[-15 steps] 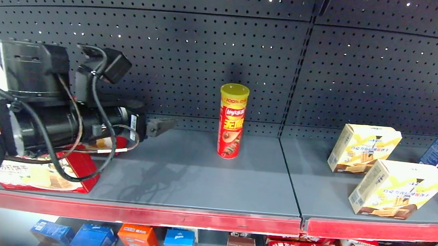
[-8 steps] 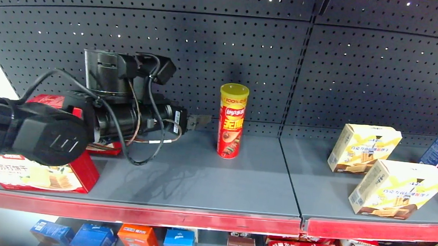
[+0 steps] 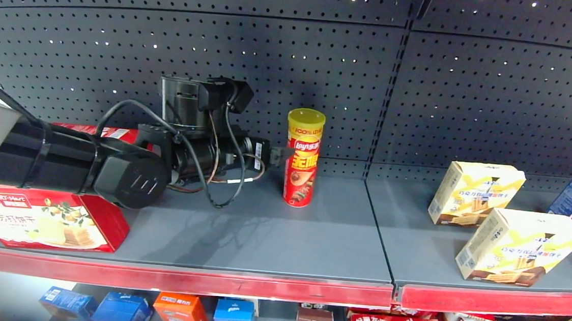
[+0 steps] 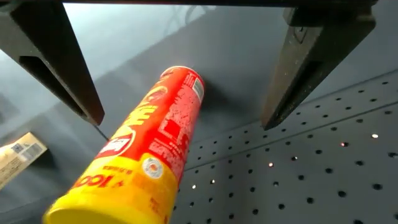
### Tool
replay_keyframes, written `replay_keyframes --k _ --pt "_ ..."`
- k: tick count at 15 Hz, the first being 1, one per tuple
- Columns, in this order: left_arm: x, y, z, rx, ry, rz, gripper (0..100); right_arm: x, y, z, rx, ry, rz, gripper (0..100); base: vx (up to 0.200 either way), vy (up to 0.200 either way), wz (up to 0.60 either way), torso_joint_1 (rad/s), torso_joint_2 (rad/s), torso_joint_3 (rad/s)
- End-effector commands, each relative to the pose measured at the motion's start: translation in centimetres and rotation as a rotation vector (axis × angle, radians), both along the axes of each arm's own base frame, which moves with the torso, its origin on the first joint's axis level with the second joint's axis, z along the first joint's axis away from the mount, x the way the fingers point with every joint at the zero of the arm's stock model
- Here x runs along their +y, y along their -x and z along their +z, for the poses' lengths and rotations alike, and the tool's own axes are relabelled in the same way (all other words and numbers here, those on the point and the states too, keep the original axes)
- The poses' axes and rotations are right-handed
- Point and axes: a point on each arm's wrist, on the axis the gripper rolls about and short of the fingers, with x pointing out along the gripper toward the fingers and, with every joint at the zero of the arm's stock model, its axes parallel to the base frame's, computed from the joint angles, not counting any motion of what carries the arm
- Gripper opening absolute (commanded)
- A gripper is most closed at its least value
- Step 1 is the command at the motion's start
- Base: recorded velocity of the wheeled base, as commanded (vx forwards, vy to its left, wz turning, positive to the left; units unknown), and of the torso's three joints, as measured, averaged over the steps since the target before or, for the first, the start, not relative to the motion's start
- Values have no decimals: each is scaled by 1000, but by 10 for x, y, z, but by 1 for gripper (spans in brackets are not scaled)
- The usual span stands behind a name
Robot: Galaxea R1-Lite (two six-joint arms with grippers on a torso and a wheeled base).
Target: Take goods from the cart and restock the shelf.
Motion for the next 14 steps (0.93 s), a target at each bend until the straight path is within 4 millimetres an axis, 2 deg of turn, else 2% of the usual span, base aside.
replay_keyframes --k 1,11,14 --pt "-4 -5 -5 7 -4 -3 100 0 -1 1 7 -2 -1 0 0 0 0 0 0 0" --pt "-28 -23 -13 -19 10 -38 100 0 -2 -4 40 23 1 0 0 0 0 0 0 0" --pt "-34 -34 -16 -29 16 -38 100 0 -1 -6 40 23 -2 0 0 0 0 0 0 0"
